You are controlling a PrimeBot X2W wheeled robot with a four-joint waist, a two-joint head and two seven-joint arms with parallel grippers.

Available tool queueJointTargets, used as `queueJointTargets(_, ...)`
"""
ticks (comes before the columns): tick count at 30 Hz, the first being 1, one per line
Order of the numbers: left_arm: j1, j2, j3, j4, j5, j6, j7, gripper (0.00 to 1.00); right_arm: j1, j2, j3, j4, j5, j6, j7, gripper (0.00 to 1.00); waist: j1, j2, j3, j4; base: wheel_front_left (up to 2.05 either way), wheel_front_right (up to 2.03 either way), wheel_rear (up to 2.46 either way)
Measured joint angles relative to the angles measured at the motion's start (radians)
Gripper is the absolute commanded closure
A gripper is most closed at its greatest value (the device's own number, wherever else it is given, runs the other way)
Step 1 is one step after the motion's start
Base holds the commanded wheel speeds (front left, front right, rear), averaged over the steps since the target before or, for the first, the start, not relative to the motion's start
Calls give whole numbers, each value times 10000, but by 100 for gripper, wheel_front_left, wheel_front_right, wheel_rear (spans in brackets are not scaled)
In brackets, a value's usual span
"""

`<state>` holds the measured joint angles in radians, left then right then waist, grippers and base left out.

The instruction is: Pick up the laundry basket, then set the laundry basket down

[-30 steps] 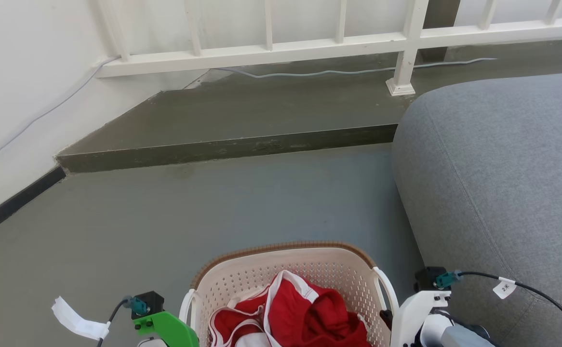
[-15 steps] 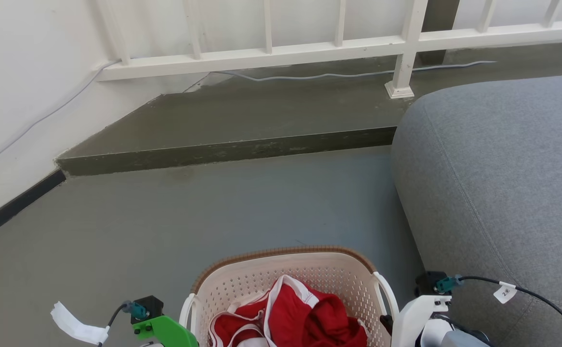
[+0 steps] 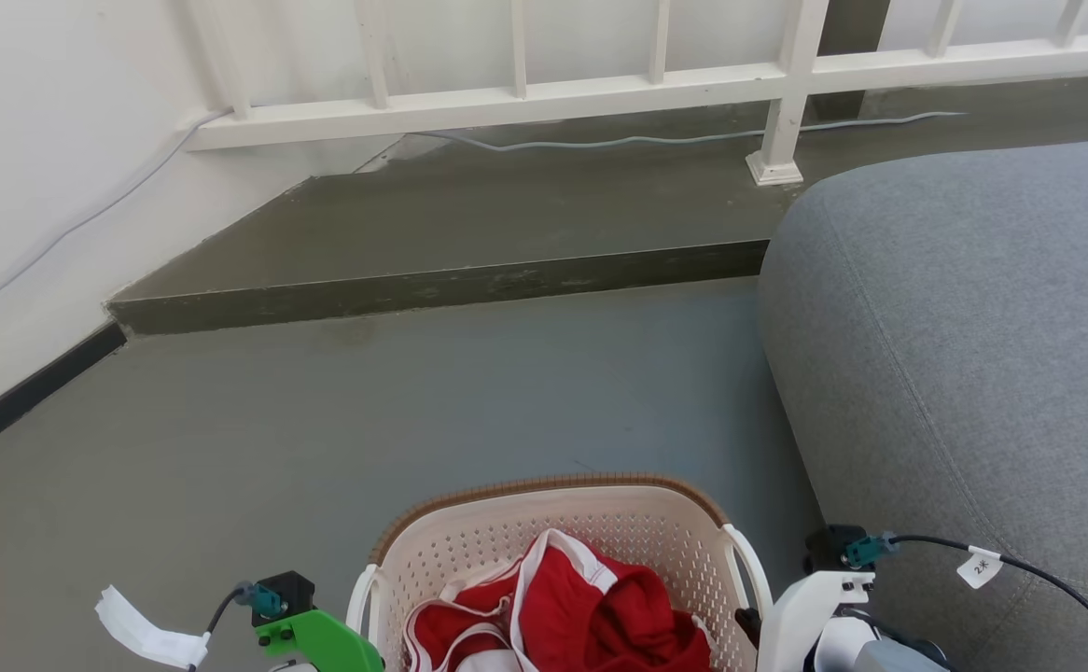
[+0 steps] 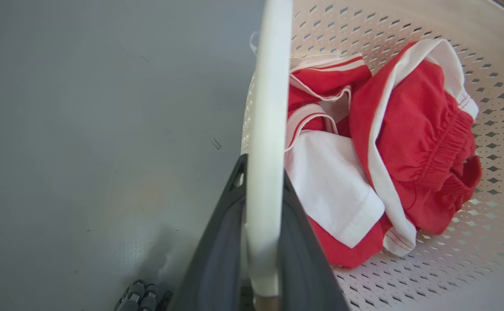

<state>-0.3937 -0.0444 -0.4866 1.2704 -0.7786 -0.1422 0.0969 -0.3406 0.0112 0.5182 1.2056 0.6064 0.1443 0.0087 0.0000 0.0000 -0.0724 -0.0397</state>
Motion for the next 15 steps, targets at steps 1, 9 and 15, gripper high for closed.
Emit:
queueJointTargets(1,0,0,0,0,0,0,-8,100,-1,0,4,0,15,0,-2,100,0,0,6,1,0,0,0)
queueJointTargets(9,0,2,-13,-2,0,0,-98,100,-4,0,21,2,84,2,-52,100,0,0,55,7,0,0,0)
queueJointTargets(15,-1,6,-40,-40,0,0,-169,100,-21,-4,52,29,94,2,-119,100,0,0,147,13,0,0,0)
